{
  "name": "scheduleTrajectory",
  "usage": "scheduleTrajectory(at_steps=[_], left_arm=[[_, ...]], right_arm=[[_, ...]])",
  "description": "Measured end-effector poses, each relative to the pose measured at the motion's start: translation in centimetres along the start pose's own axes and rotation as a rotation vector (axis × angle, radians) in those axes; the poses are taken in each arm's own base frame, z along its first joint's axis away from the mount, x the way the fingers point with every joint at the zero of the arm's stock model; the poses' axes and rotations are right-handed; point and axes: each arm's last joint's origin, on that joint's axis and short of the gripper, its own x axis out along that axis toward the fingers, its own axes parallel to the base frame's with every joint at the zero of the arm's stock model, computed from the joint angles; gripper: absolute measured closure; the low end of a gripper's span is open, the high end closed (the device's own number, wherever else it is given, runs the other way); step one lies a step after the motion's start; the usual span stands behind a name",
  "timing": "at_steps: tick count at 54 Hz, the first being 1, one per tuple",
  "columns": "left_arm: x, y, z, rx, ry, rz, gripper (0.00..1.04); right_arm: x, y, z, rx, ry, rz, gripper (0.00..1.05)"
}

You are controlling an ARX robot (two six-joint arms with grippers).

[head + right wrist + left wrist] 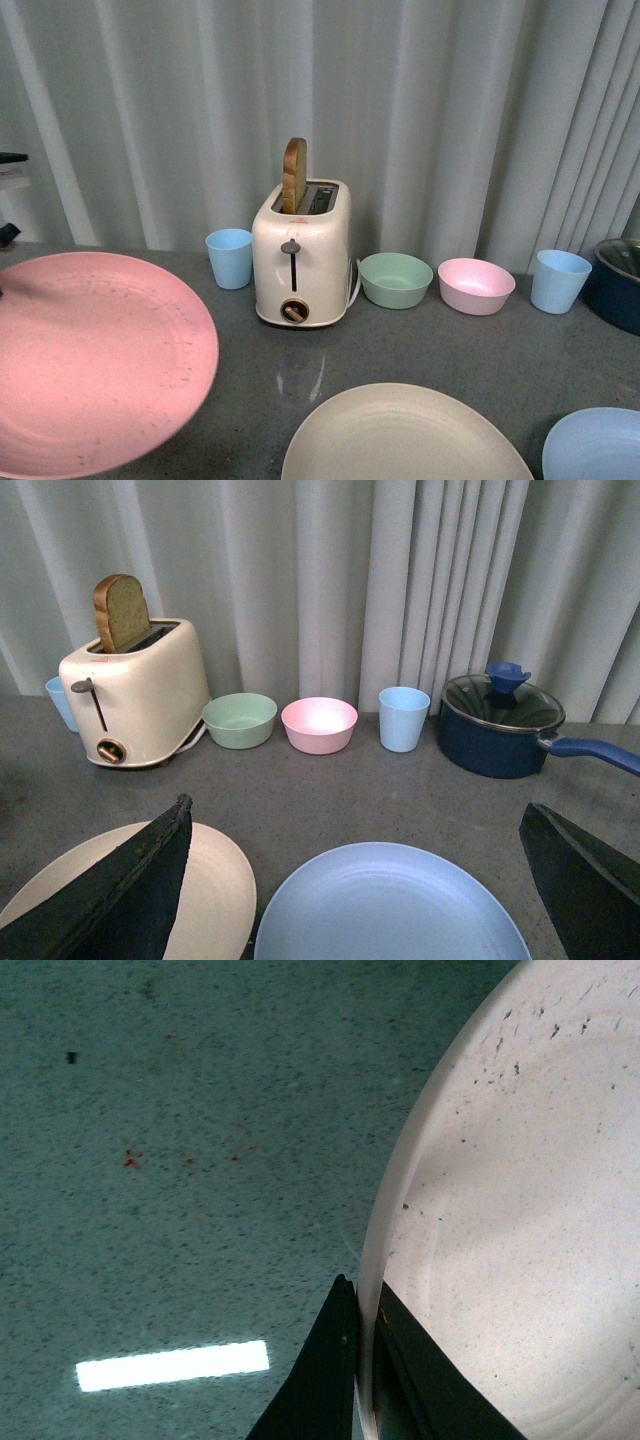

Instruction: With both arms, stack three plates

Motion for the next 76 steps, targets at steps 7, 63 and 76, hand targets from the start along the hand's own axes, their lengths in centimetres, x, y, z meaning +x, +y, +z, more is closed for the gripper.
scheduleTrajectory(at_steps=[7,63,76], left_arm=[[0.9,-4.2,1.0,0.032,-0.009,-0.098,1.01],[6.6,-22.0,3.2,0.159,0.040,-0.313,1.01],[7.7,-22.7,3.0,0.153,0.050,-0.311,1.01]], right_arm=[[0.0,0.0,0.0,0.000,0.000,0.000,0.07],[0.0,0.0,0.0,0.000,0.000,0.000,0.07],[0.0,0.0,0.0,0.000,0.000,0.000,0.07]])
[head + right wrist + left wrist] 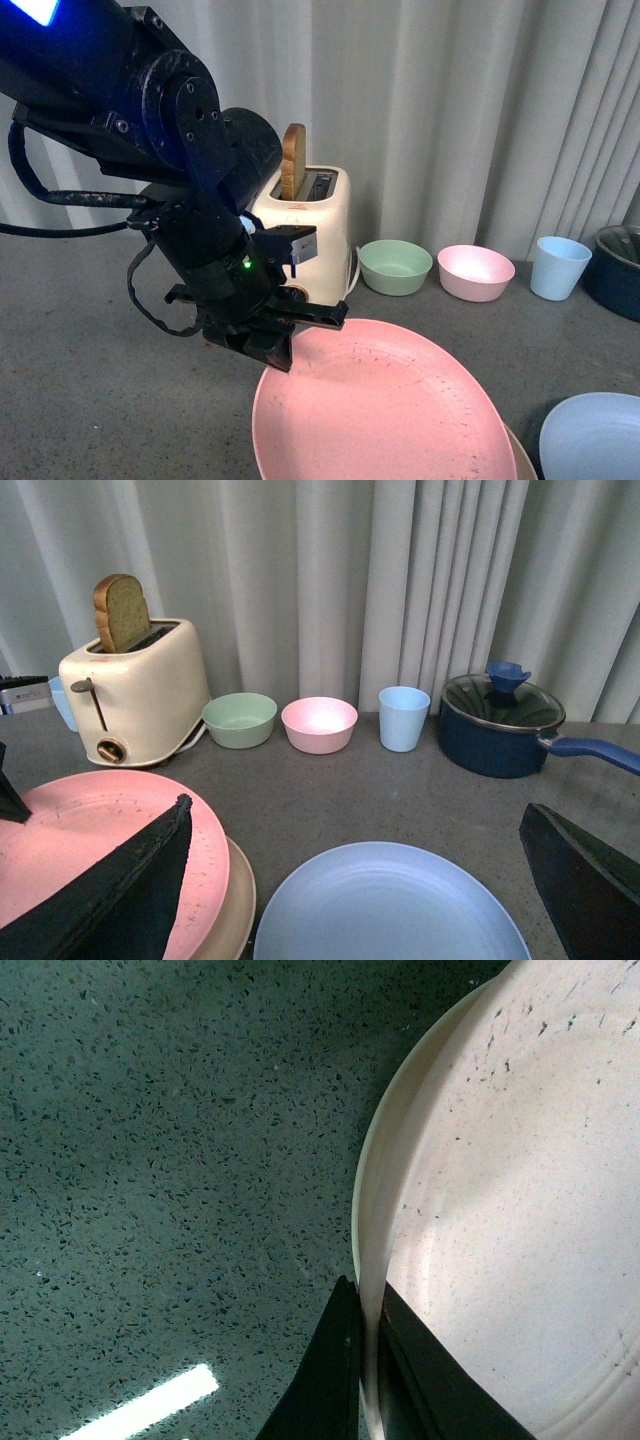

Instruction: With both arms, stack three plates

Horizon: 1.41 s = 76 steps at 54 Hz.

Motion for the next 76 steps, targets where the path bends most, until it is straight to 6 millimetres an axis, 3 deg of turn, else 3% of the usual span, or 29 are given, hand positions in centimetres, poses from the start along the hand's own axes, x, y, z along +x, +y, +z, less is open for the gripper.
scheduleTrajectory(at_steps=[38,63,69,76], left_arm=[[1.3,-1.6,-0.4,0.032,0.000,0.002,1.00],[0.4,-0.6,-0.1,0.021,-0.042,0.026,0.27],[-2.1,0.3,0.7,0.039,-0.155,0.072,0.08],[-6.1,1.1,1.1,0.078,-0.306,0.165,0.07]], right_arm=[[0.0,0.0,0.0,0.000,0.000,0.000,0.07],[0.0,0.0,0.0,0.000,0.000,0.000,0.07],[0.0,0.0,0.0,0.000,0.000,0.000,0.07],[0.0,0.0,0.0,0.000,0.000,0.000,0.07]])
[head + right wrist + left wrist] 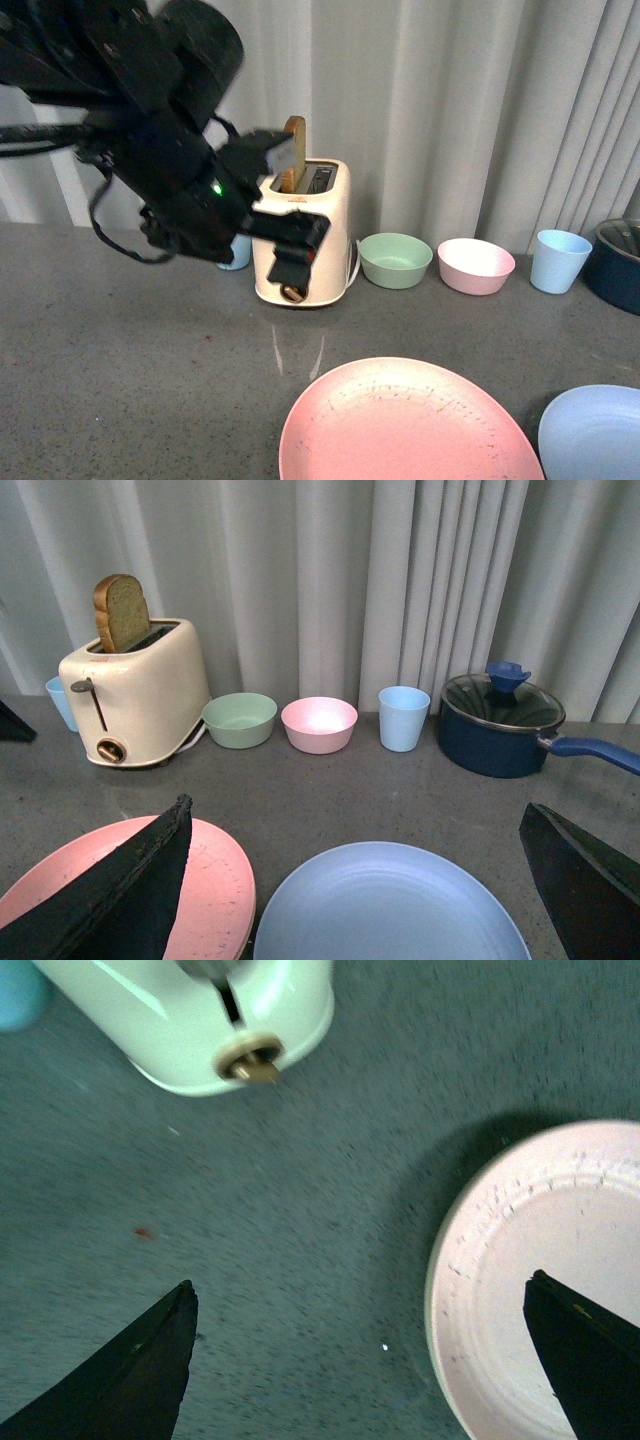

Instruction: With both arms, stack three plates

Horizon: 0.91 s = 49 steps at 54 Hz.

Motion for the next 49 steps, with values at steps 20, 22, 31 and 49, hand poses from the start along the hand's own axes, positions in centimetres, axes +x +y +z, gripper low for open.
scheduleTrajectory(at_steps=[20,22,31,49], left_arm=[[-10.4,1.9,-3.4,0.126,-0.268,0.148,0.07],[-11.2,2.0,-4.2,0.127,-0.281,0.171,0.07],[-15.4,2.1,-11.4,-0.173,-0.803,0.468,0.47],[-16.5,0.7,-18.5,-0.213,-0.805,0.442,1.01]], right_arm=[[0.0,0.0,0.0,0.000,0.000,0.000,0.07],[0.0,0.0,0.0,0.000,0.000,0.000,0.07],[0.0,0.0,0.0,0.000,0.000,-0.001,0.07],[0.0,0.0,0.0,0.000,0.000,0.000,0.07]])
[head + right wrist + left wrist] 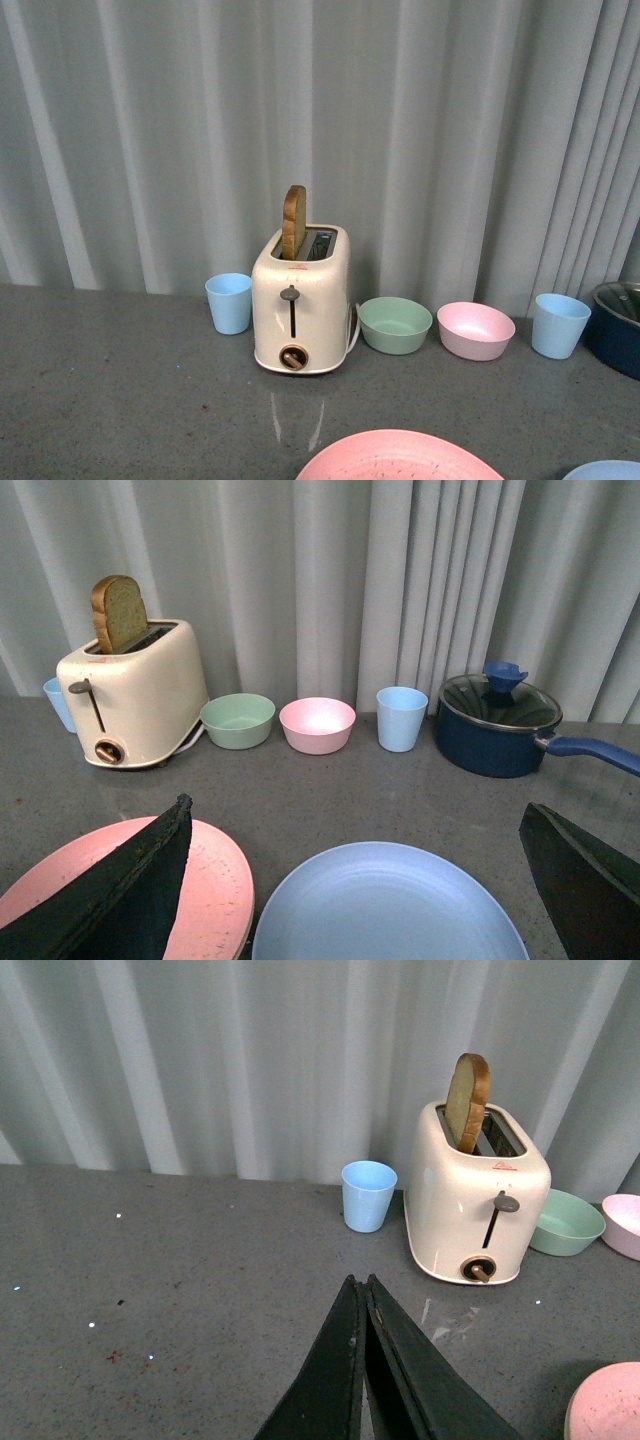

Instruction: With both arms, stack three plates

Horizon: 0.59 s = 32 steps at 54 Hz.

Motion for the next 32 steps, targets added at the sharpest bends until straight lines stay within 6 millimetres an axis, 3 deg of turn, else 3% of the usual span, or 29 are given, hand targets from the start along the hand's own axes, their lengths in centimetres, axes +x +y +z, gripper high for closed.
scheduleTrajectory(at_steps=[9,32], left_arm=[[-1.9,1.2,-1.1,-0.004,-0.001,0.003,1.01],[-5.6,1.2,-2.6,-0.004,0.001,0.003,1.01]], right_arm=[[0.0,0.0,0.0,0.000,0.000,0.000,0.07],[0.0,0.0,0.0,0.000,0.000,0.000,0.07]])
